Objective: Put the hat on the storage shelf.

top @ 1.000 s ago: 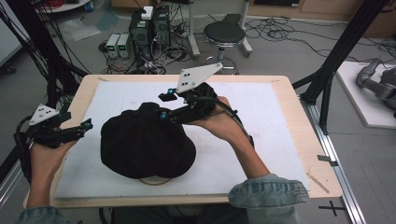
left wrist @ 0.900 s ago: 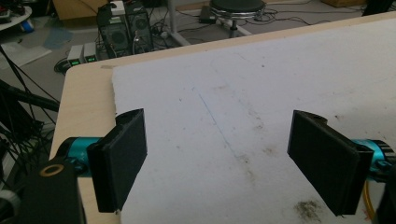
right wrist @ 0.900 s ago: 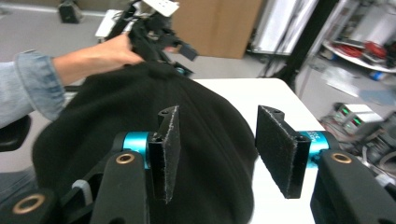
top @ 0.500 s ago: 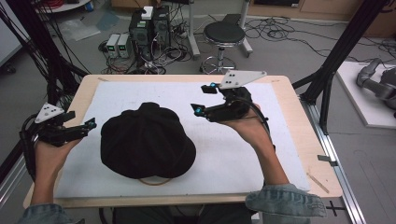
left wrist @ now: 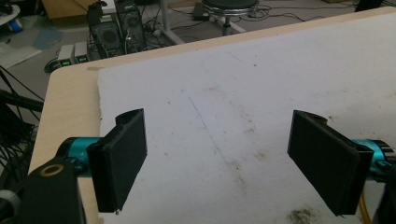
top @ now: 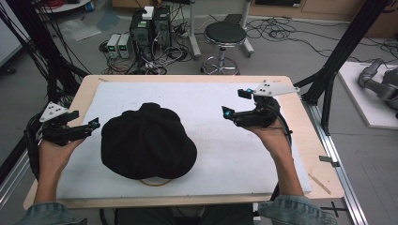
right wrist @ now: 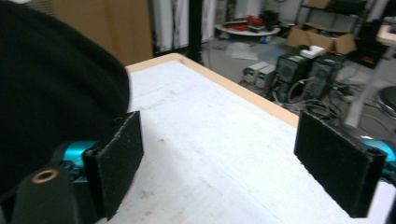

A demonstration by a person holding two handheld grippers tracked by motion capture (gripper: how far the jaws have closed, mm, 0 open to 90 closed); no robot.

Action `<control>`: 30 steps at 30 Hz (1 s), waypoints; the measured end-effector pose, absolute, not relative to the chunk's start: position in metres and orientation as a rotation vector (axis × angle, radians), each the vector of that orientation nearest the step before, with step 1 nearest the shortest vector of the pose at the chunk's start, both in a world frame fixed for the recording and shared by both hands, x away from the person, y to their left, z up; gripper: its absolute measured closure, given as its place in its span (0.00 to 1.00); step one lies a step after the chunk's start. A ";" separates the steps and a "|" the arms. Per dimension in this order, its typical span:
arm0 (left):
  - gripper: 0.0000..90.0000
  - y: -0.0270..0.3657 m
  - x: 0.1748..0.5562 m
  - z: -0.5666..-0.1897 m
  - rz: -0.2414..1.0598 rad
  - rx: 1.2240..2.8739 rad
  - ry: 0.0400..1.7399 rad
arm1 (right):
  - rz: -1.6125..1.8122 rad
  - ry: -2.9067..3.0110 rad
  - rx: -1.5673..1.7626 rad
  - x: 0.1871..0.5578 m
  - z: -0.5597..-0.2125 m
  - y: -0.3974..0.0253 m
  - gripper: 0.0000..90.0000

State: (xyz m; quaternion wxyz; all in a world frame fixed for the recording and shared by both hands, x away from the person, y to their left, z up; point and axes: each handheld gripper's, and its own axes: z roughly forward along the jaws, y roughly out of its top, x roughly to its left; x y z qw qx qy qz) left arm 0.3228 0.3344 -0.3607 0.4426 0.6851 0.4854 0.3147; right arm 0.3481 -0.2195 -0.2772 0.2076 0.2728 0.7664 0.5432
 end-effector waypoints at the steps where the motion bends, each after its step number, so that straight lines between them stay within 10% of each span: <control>1: 0.22 0.334 0.323 -0.361 0.780 1.698 1.205 | 1.495 2.111 0.793 0.349 -0.282 -0.227 0.14; 30: 0.22 0.331 0.327 -0.365 0.769 1.705 1.199 | 1.237 2.099 1.313 0.375 -0.361 -0.314 0.14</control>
